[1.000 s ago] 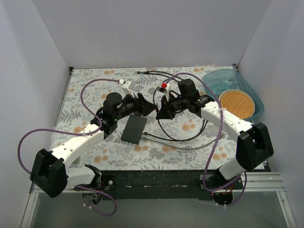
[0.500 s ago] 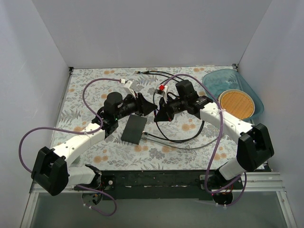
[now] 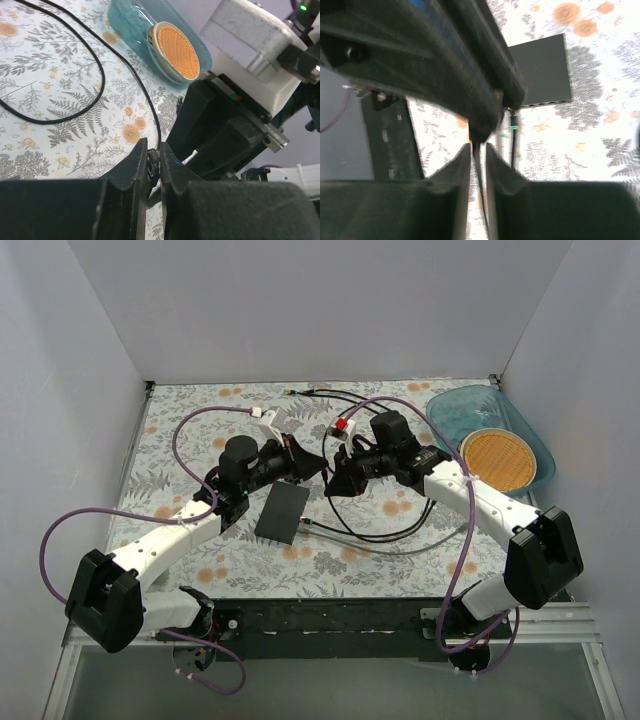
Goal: Insert the plug into the switch port
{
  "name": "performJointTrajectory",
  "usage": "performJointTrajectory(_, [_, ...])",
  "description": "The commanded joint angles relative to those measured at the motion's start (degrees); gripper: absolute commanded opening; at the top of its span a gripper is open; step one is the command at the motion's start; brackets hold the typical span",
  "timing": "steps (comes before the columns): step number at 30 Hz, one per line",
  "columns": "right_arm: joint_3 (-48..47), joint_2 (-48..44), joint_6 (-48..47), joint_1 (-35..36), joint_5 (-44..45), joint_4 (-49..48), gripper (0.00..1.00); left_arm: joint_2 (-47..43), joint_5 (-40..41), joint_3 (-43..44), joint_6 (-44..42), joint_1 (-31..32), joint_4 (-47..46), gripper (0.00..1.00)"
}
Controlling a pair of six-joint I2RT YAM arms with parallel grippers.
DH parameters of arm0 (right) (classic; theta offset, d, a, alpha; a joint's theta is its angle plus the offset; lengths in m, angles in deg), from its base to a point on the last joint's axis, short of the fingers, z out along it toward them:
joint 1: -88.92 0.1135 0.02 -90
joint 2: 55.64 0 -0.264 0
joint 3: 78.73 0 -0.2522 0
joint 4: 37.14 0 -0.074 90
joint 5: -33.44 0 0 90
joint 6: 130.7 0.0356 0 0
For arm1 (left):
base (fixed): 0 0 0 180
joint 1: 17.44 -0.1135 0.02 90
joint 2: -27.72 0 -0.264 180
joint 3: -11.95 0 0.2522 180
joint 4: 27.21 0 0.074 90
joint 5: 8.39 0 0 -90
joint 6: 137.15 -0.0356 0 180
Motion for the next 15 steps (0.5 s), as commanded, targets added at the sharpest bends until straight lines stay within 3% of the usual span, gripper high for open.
performJointTrajectory(1, [2.2, -5.9, 6.8, 0.2, 8.2, -7.7, 0.40, -4.0, 7.9, -2.9, 4.2, -0.2, -0.1, 0.00])
performJointTrajectory(3, [4.5, -7.3, 8.0, 0.2, 9.7, -10.1, 0.60, -4.6, 11.9, -3.9, 6.5, -0.2, 0.1, 0.00])
performJointTrajectory(6, [6.8, -9.5, 10.2, 0.3, 11.9, -14.4, 0.70, -5.1, 14.5, -4.4, 8.5, -0.2, 1.1, 0.00])
performJointTrajectory(15, [8.3, -8.5, 14.5, 2.6, 14.4, -22.9, 0.67, -5.0, 15.6, -5.1, 12.9, -0.1, 0.2, 0.00])
